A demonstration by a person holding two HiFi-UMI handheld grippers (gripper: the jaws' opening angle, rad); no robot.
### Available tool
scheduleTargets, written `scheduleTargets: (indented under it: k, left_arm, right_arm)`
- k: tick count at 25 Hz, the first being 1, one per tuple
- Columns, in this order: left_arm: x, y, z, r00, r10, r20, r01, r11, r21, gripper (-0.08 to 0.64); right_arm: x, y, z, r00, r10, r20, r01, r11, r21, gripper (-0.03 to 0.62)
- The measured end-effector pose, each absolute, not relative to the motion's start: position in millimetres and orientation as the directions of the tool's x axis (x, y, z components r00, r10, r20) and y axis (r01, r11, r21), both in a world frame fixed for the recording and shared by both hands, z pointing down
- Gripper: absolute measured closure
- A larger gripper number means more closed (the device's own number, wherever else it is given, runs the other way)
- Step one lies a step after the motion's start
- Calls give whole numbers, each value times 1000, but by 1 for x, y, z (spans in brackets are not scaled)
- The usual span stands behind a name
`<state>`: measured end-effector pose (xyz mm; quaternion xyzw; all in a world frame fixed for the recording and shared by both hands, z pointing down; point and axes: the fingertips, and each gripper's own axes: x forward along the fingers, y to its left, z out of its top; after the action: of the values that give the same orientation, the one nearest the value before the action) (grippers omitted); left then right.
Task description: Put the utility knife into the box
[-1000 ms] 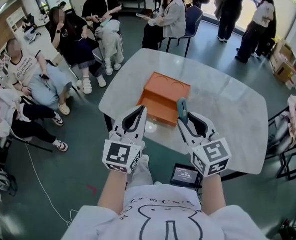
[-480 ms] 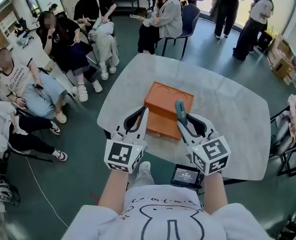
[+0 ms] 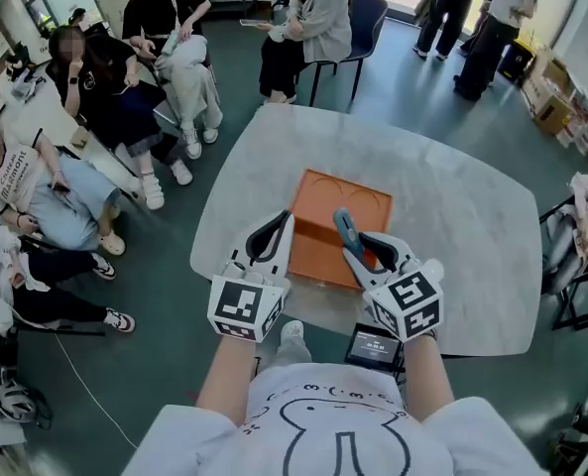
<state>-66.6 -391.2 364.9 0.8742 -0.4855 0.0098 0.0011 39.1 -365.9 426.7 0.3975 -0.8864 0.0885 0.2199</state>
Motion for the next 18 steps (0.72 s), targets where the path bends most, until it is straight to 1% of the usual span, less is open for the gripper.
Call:
scheduleTargets:
  k: [9,18]
  left_arm:
    - [-68,-428,388,608,-791,63,-793,-609,8,545]
    - [-65,-444,419,651,-750,114,-758,-651,45,545]
  right_arm:
    - [26,-389,479,-519,-592,617,-736,677,31,459]
    - [25,-394,527,-473,-494,730,-746,665,-33,459]
